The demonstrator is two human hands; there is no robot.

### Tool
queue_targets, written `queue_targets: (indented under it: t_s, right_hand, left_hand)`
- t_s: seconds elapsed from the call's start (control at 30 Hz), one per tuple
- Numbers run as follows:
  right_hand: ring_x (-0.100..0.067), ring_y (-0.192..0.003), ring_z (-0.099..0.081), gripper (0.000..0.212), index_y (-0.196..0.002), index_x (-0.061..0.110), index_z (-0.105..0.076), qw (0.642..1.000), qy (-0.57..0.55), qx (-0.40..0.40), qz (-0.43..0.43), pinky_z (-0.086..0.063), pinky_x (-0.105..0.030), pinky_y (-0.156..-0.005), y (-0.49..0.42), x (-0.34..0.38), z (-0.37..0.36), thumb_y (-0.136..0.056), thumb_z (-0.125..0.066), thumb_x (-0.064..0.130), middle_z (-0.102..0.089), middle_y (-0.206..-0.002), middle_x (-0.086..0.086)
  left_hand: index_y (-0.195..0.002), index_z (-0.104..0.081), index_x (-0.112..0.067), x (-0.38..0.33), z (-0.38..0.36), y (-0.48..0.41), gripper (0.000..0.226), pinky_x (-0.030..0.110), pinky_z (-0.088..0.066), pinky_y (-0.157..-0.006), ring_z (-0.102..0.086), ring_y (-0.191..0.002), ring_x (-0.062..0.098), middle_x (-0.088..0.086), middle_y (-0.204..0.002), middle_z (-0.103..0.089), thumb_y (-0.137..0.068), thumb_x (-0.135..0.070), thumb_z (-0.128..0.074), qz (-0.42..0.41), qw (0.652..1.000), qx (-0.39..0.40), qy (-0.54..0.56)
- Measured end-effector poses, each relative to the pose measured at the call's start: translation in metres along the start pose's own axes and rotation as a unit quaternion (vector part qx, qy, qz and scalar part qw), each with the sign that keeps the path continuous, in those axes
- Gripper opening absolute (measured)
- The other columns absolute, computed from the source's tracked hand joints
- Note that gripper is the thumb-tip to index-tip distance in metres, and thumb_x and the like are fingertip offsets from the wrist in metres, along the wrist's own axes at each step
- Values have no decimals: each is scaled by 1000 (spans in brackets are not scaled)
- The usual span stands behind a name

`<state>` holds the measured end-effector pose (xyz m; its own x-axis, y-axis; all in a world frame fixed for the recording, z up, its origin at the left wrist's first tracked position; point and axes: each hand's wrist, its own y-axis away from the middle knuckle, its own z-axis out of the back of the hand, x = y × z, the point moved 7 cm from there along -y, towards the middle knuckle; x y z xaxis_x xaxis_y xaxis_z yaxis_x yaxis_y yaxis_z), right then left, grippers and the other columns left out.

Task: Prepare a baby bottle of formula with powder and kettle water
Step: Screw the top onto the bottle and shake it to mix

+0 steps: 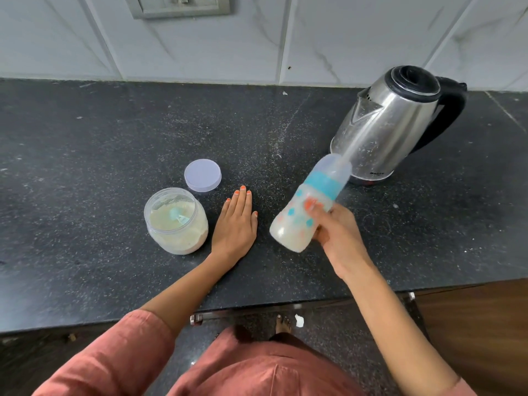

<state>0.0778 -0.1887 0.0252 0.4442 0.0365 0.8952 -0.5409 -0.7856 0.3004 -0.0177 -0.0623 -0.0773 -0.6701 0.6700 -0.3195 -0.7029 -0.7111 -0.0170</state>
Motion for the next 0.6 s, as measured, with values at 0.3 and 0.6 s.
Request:
queue_targets:
  t_s: [0.3, 0.6]
  right_hand:
    - [-13, -82, -65, 28, -87, 17, -65, 997, 72, 7, -32, -54, -29, -75, 3, -9, -2, -61, -70, 24, -71, -82, 4]
    - [-6, -80, -68, 26, -98, 18, -60, 993, -113, -44, -3, -57, -26, -72, -9, 2, 4, -74, -61, 27, -73, -83, 6]
  left_hand:
    - [-146, -8, -6, 0, 0, 0, 51, 30, 2, -115, -2, -144, 21, 10, -156, -4, -100, -28, -15, -2, 1000, 0, -6]
    - [-146, -7, -6, 0, 1, 0, 51, 29, 3, -115, -1, -144, 20, 9, -156, -3, -101, -27, -18, -3, 1000, -1, -5]
